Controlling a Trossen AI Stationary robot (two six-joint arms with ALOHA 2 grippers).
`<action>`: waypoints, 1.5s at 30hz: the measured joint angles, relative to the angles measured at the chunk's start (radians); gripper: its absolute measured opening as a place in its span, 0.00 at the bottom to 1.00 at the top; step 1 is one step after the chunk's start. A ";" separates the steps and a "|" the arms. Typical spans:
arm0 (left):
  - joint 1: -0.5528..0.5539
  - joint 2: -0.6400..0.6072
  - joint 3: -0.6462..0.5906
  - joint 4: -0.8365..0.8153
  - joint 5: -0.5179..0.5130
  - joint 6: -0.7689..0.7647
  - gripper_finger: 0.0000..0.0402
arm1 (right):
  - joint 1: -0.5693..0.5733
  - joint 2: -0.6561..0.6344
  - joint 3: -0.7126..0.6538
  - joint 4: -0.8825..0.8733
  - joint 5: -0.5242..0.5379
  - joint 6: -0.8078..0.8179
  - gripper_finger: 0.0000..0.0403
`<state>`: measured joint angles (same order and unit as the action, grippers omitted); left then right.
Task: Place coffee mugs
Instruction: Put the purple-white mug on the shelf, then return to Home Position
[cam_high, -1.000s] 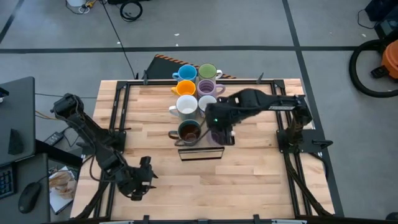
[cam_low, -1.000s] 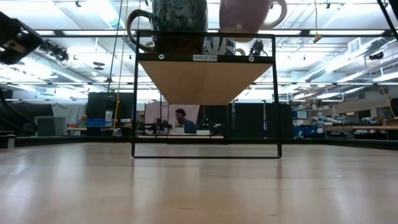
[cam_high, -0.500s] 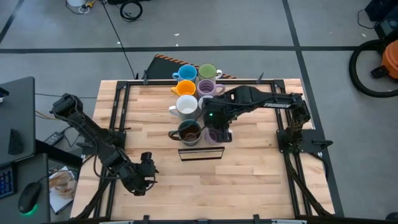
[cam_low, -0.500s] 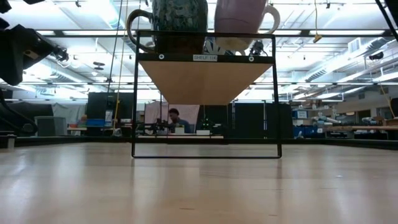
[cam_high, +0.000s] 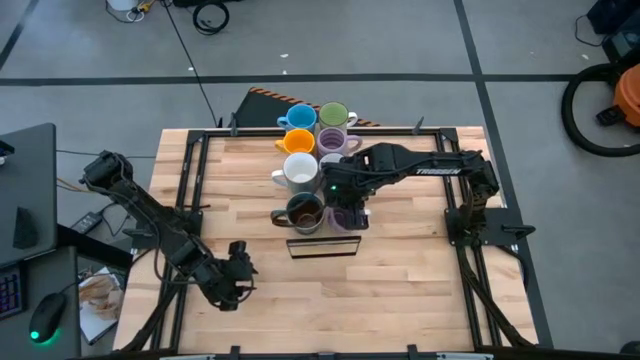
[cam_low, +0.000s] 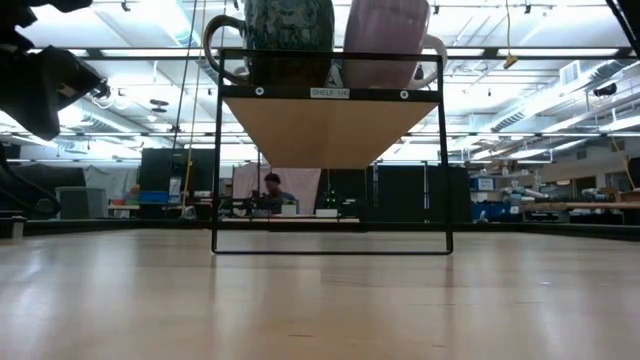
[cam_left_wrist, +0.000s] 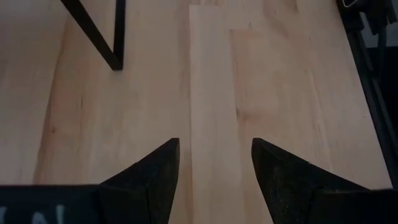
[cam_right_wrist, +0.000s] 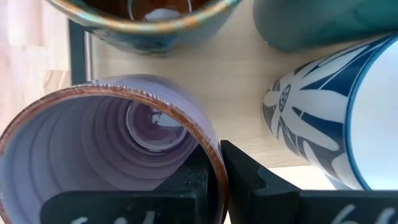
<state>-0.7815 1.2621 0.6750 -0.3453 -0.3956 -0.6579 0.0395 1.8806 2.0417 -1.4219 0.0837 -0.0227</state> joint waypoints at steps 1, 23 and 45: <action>0.000 0.000 0.000 0.000 -0.001 0.000 0.52 | -0.003 0.000 -0.009 0.003 0.000 0.000 0.08; 0.000 0.000 0.000 0.001 -0.029 0.000 0.52 | -0.018 -0.002 -0.036 0.073 0.001 -0.009 0.31; 0.000 0.000 0.000 0.004 -0.098 0.023 0.52 | -0.007 -0.049 0.057 0.044 0.136 -0.013 0.39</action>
<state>-0.7818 1.2616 0.6750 -0.3416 -0.4934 -0.6345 0.0321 1.8317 2.0991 -1.3780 0.2200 -0.0359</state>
